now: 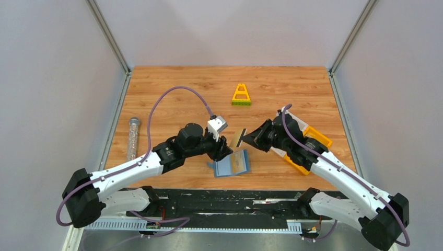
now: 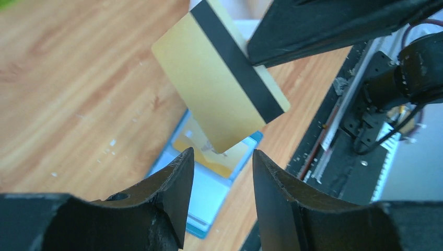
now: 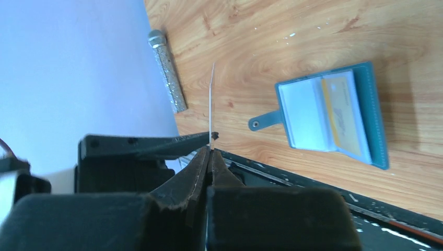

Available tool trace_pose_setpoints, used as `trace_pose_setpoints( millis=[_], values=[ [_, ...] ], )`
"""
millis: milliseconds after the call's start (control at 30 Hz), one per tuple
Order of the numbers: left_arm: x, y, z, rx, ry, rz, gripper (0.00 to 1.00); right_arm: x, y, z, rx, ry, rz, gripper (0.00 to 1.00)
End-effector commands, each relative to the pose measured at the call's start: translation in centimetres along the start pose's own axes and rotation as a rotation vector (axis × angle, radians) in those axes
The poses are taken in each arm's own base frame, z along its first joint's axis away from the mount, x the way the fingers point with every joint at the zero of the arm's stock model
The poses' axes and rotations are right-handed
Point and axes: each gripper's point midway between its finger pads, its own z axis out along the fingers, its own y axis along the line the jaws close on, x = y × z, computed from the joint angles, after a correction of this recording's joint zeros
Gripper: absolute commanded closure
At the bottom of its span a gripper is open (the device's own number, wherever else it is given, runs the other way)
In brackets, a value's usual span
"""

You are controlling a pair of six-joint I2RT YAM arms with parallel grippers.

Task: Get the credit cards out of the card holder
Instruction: Place the credit card in the storage box.

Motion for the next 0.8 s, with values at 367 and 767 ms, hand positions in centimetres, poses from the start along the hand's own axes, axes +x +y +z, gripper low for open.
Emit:
trace_pose_setpoints(
  millis=[367, 767],
  values=[
    [-4.4, -0.1, -1.3, -0.1, -0.263, 0.416, 0.38, -1.0, 1.3, 0.0, 0.082, -0.026, 0.256, 1.0],
    [-3.9, -1.4, 0.9, -0.089, -0.247, 0.508, 0.37, -0.4, 1.1, -0.8, 0.063, -0.003, 0.278, 1.0]
  ],
)
